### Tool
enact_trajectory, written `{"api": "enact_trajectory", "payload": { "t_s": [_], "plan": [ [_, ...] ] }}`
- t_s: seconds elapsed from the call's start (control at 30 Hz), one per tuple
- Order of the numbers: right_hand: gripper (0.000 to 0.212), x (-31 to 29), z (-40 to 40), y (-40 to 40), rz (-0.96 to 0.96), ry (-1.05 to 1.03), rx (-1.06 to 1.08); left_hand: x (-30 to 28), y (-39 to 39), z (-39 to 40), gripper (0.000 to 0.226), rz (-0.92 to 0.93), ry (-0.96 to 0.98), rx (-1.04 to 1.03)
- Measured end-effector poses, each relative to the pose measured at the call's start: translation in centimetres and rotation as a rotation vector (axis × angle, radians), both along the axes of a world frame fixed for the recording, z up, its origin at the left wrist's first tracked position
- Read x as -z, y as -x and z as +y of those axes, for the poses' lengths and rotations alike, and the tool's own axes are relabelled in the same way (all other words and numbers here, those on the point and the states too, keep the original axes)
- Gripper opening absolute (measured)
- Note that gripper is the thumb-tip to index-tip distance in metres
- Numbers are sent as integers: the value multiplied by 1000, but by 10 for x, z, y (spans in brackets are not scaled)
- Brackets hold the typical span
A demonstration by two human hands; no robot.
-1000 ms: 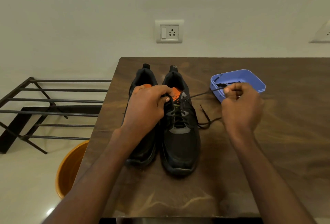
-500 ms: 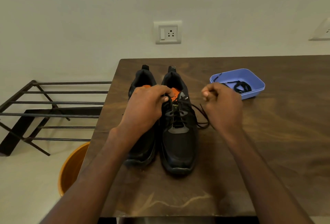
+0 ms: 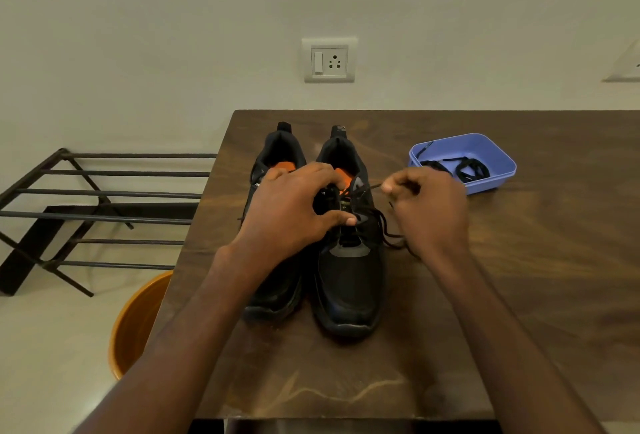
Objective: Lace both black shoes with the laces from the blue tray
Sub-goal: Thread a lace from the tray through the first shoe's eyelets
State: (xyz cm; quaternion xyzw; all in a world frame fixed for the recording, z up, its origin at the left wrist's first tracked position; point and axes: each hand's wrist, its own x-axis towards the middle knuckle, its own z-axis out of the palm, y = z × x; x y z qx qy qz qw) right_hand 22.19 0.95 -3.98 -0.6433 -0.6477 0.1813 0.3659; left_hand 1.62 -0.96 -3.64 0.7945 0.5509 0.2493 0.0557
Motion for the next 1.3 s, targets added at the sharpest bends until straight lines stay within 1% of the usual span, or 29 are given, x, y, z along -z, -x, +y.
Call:
{"api": "enact_trajectory", "payload": {
  "t_s": [0.1, 0.13, 0.17, 0.23, 0.3, 0.37, 0.47, 0.5, 0.53, 0.57, 0.63, 0.67, 0.7, 0.77, 0.83, 0.87, 0.9, 0.97, 1.07, 1.13, 1.2, 1.23, 1.27, 1.3],
  "plan": [
    [13, -8, 3, -15, 202, -65, 323, -2, 1, 0, 48, -27, -8, -8],
    [13, -11, 4, -21, 242, -87, 381, -2, 2, 0, 49, -31, -11, -12],
    [12, -13, 6, -26, 244, -95, 394, -1, 2, 0, 50, -31, -8, -14],
    [9, -14, 5, -28, 161, -45, 330, 0, 2, -1, 49, -29, -10, -18],
    [10, -9, 3, -22, 25, 58, 243, 0, -1, -1, 45, -21, -27, -21],
    [16, -5, -1, -15, -120, 147, 177, 2, -4, -2, 41, -13, -38, -24],
    [24, -7, -5, -7, -253, 290, 85, 3, -5, -3, 38, -13, -54, -13],
    [29, -8, -5, -4, -317, 308, 44, 3, -5, -4, 39, -20, -55, -12],
    [34, -7, -6, -2, -376, 280, 9, 3, -5, -5, 41, -33, -56, -18],
    [37, -6, -6, 0, -390, 202, -5, 4, -5, -5, 41, -48, -64, -33],
    [33, -5, -7, 6, -309, 17, 19, 4, -6, -7, 35, -67, -85, -73],
    [34, -3, -8, 9, -265, -54, 8, 5, -8, -8, 32, -55, -96, -95],
    [38, -1, -6, 12, -217, -98, -48, 5, -11, -8, 29, -20, -111, -120],
    [57, 7, -2, 16, -85, -105, -263, 5, -19, -9, 25, 80, -151, -207],
    [76, 14, 3, 14, 1, -17, -480, 5, -26, -9, 19, 131, -177, -303],
    [83, 17, 4, 10, 26, 30, -565, 5, -29, -8, 17, 124, -175, -335],
    [87, 19, 6, 7, 52, 73, -626, 7, -30, -7, 16, 95, -166, -354],
    [91, 19, 6, 2, 93, 123, -662, 10, -31, -6, 13, 20, -142, -363],
    [83, 15, 7, 1, 123, 90, -635, 13, -35, -6, 7, -81, -114, -355],
    [85, 14, 8, 0, 116, 100, -601, 14, -36, -3, 12, -254, -3, -340],
    [88, 15, 10, -2, 96, 115, -573, 11, -33, -2, 23, -518, 104, -294],
    [88, 16, 11, -3, 97, 123, -566, 11, -31, -2, 26, -584, 125, -274],
    [88, 16, 11, -3, 104, 125, -565, 11, -30, -3, 25, -573, 119, -264],
    [88, 16, 11, -2, 105, 124, -567, 10, -29, -5, 21, -485, 86, -274]
  ]
}}
